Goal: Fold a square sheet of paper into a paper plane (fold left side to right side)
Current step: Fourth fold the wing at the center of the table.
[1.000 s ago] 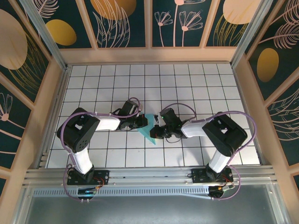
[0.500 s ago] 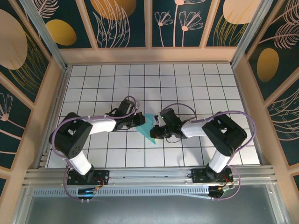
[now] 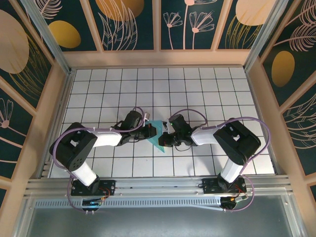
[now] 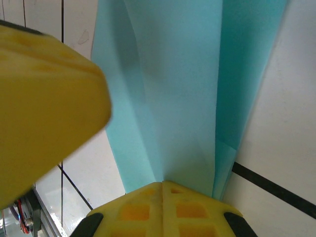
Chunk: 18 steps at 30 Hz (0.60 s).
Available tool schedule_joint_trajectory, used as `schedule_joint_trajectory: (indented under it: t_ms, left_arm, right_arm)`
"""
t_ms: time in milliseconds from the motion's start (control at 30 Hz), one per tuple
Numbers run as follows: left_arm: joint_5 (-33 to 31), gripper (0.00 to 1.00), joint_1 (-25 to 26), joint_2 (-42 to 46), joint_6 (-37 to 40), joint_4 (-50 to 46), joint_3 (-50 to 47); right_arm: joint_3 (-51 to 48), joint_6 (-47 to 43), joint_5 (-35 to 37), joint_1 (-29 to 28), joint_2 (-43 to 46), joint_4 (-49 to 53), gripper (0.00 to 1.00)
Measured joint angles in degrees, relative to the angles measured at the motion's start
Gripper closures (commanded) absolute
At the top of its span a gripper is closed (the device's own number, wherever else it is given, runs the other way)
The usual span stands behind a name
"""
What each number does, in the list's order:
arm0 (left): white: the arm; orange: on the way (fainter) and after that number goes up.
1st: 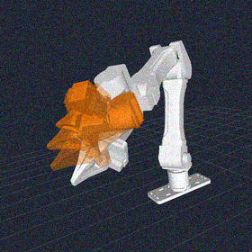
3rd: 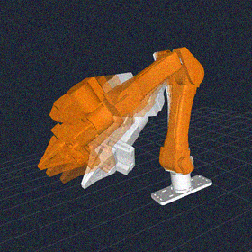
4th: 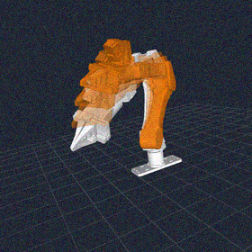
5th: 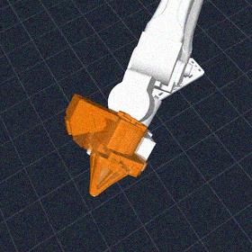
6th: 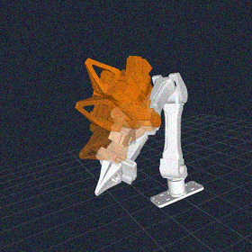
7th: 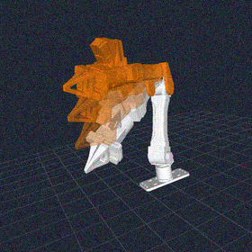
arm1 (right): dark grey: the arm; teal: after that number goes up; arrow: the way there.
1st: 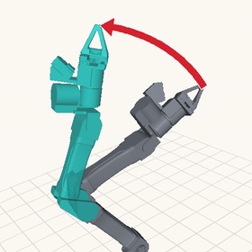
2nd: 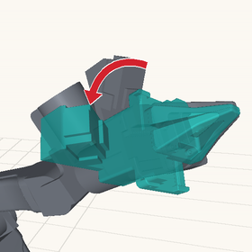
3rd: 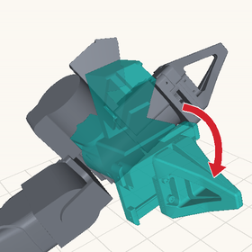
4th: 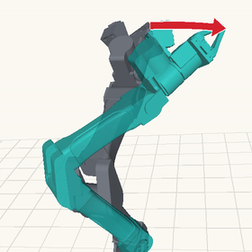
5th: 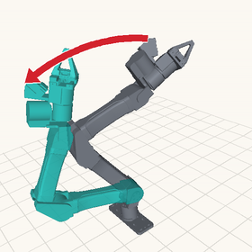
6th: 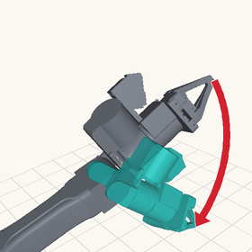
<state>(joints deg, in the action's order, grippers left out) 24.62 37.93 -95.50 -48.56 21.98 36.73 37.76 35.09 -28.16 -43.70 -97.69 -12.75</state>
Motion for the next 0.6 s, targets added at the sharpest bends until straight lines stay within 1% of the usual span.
schedule_joint_trajectory:
  t_ms: [267, 600]
  left_arm:
    - [0.4, 1.0, 0.3, -4.2, -0.8, 1.6, 0.5]
    - [-2.4, 1.0, 0.5, -6.1, 0.3, -0.3, 2.3]
  right_arm:
    - [1.5, -0.2, 0.5, -0.7, -0.9, 1.1, 1.0]
    - [1.9, -0.2, 1.1, -0.9, -1.0, 1.8, 1.0]
